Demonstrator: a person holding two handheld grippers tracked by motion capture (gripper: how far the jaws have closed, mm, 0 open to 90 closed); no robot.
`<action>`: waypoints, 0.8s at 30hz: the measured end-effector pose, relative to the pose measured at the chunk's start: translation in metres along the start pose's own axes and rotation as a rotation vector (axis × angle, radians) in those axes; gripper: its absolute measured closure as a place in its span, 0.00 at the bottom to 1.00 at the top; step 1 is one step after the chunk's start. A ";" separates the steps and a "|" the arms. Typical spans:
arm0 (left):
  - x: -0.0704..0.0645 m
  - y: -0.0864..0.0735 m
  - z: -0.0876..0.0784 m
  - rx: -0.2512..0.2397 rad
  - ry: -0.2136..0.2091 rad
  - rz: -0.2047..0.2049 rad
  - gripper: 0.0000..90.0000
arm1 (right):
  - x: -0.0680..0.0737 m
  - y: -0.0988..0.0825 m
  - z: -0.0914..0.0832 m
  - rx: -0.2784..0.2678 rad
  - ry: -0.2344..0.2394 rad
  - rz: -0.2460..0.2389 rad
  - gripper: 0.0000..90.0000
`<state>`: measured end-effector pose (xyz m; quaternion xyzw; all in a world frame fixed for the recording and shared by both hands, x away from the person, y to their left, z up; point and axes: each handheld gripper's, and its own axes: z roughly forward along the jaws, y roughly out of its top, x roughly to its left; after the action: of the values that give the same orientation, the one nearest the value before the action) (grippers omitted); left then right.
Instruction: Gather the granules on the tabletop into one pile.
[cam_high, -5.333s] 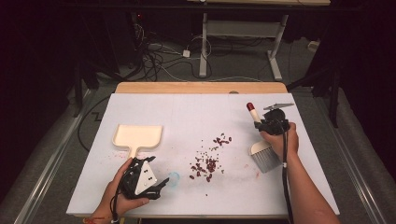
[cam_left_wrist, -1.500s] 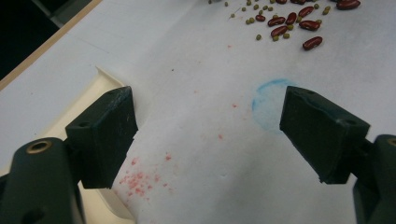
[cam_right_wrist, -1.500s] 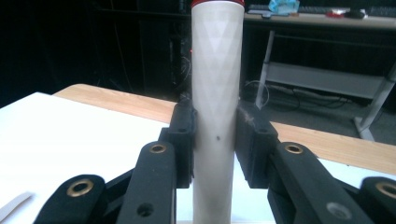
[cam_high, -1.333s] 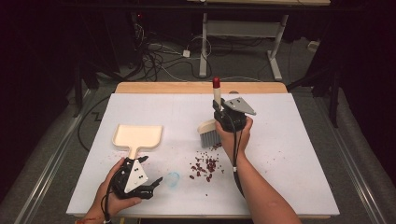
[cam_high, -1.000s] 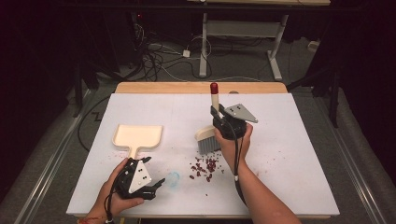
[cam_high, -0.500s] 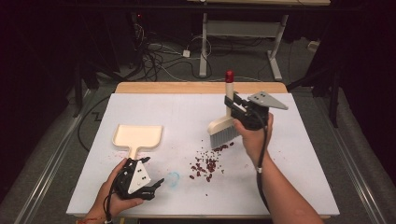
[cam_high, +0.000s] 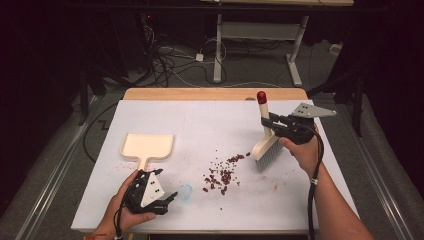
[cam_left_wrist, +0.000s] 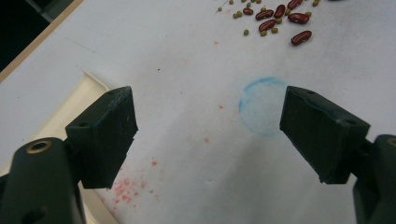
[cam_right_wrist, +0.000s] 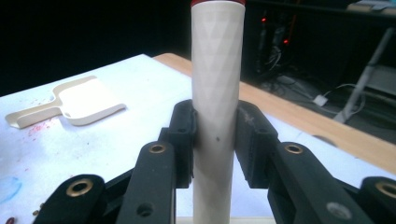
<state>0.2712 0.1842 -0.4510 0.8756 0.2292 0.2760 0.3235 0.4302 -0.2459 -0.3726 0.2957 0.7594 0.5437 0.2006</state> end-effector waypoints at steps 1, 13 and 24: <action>0.000 0.000 0.000 0.000 -0.002 0.002 0.20 | -0.005 -0.004 0.008 0.008 0.029 0.004 0.79; 0.004 -0.003 -0.002 -0.015 0.001 -0.013 0.20 | 0.018 -0.007 0.049 0.013 0.275 -0.079 0.78; 0.004 -0.003 -0.003 -0.012 -0.001 -0.003 0.20 | 0.047 -0.007 0.054 -0.057 0.530 -0.106 0.78</action>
<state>0.2715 0.1894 -0.4500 0.8735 0.2285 0.2764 0.3293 0.4270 -0.1778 -0.3965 0.0971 0.7842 0.6120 0.0314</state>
